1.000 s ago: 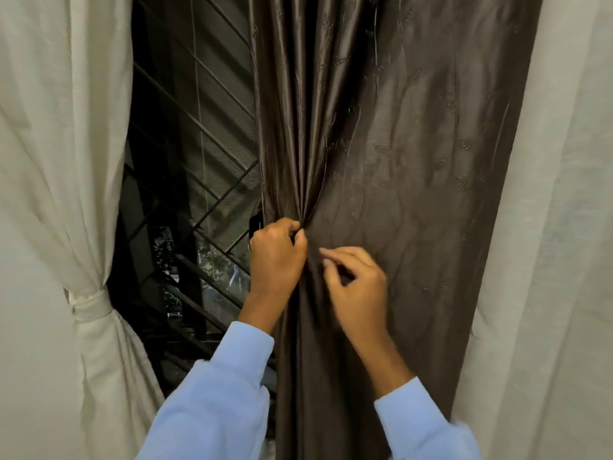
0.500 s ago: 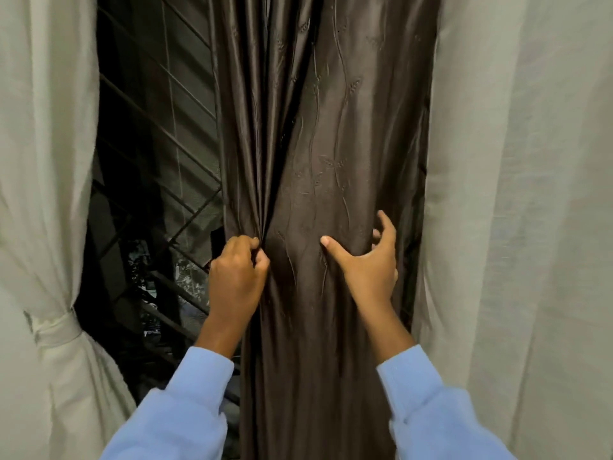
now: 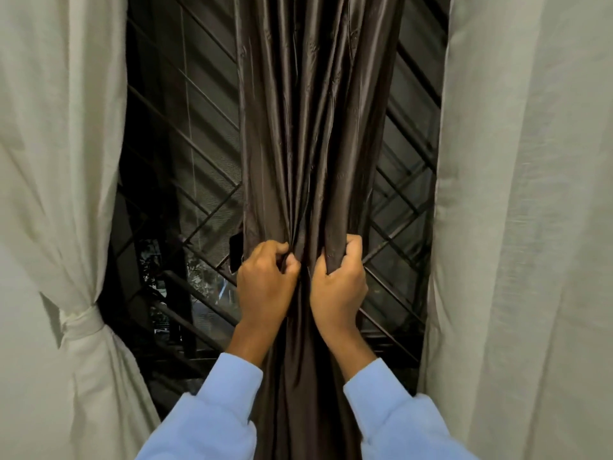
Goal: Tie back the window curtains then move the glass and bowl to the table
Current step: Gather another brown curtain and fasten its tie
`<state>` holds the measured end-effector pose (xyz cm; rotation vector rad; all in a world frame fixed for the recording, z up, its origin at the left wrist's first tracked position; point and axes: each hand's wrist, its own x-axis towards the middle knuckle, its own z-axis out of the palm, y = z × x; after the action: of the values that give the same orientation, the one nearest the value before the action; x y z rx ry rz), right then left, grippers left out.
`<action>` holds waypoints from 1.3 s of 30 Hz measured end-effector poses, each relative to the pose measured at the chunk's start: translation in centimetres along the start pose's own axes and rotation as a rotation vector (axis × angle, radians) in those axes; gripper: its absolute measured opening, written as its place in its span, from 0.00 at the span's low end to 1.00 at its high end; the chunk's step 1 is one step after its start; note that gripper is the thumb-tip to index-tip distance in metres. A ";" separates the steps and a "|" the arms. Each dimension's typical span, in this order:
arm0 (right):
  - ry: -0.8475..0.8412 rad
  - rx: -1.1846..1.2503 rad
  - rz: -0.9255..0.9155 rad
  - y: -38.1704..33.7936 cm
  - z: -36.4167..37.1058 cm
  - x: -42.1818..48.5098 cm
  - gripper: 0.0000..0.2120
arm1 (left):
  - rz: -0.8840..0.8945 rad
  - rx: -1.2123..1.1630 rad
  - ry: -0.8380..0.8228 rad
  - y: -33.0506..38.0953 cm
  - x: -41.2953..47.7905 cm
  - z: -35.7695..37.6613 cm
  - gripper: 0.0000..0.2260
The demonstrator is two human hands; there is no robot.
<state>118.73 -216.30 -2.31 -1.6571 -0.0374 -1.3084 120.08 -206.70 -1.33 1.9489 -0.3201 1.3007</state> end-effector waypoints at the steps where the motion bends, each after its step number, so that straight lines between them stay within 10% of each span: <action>1: -0.025 -0.015 -0.001 0.1 0.4 -0.1 0.09 | -0.019 -0.022 0.001 0.2 -0.2 -0.1 0.06; 11: 0.141 0.015 0.042 0.6 1.0 -0.1 0.20 | -0.016 0.052 0.002 0.4 -0.1 -1.2 0.05; 39: -0.239 -0.172 -0.292 4.8 1.7 -3.2 0.11 | -0.066 -0.119 -0.078 2.7 -0.2 -0.4 0.08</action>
<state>121.28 -215.95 -7.77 -2.0060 -0.3287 -1.3496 118.14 -208.34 -0.19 1.8969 -0.3596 1.1401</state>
